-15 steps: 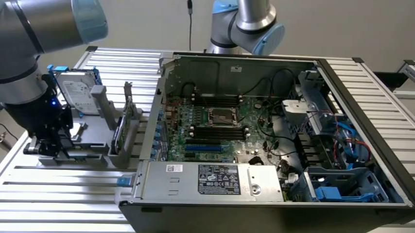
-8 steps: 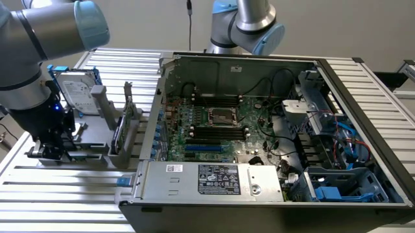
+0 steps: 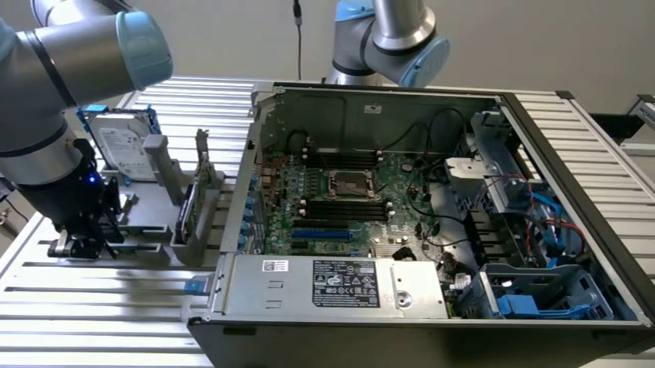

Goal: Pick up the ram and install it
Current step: 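Pick up the ram and move it above insertion slot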

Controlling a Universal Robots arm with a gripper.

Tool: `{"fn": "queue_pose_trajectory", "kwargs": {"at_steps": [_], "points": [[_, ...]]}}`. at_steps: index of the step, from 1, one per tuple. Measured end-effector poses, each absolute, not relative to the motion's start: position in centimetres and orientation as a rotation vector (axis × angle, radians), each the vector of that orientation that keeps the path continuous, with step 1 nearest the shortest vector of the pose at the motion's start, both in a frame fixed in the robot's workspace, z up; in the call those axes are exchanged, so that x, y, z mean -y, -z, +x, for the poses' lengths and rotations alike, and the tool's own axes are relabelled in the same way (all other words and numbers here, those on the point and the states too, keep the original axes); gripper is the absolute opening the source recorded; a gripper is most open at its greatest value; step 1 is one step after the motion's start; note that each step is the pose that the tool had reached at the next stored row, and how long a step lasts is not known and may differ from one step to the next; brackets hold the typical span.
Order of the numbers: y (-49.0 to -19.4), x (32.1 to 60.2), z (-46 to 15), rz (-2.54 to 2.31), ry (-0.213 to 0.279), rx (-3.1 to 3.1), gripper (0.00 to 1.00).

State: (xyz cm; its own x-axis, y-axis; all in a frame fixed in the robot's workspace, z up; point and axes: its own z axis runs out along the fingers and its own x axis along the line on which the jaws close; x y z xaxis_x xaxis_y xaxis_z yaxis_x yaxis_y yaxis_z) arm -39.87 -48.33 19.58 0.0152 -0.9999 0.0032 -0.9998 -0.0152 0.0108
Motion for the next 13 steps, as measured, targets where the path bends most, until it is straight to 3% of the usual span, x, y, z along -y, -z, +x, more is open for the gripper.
{"fn": "queue_pose_trajectory", "kwargs": {"at_steps": [7, 9, 13], "points": [[-19.55, 48.35, -39.69, 2.233, 0.014, 2.200, 0.34], [-19.55, 48.36, -39.69, 2.233, 0.014, 2.200, 0.21], [-19.53, 48.35, -39.68, 2.234, 0.016, 2.200, 0.18]]}}
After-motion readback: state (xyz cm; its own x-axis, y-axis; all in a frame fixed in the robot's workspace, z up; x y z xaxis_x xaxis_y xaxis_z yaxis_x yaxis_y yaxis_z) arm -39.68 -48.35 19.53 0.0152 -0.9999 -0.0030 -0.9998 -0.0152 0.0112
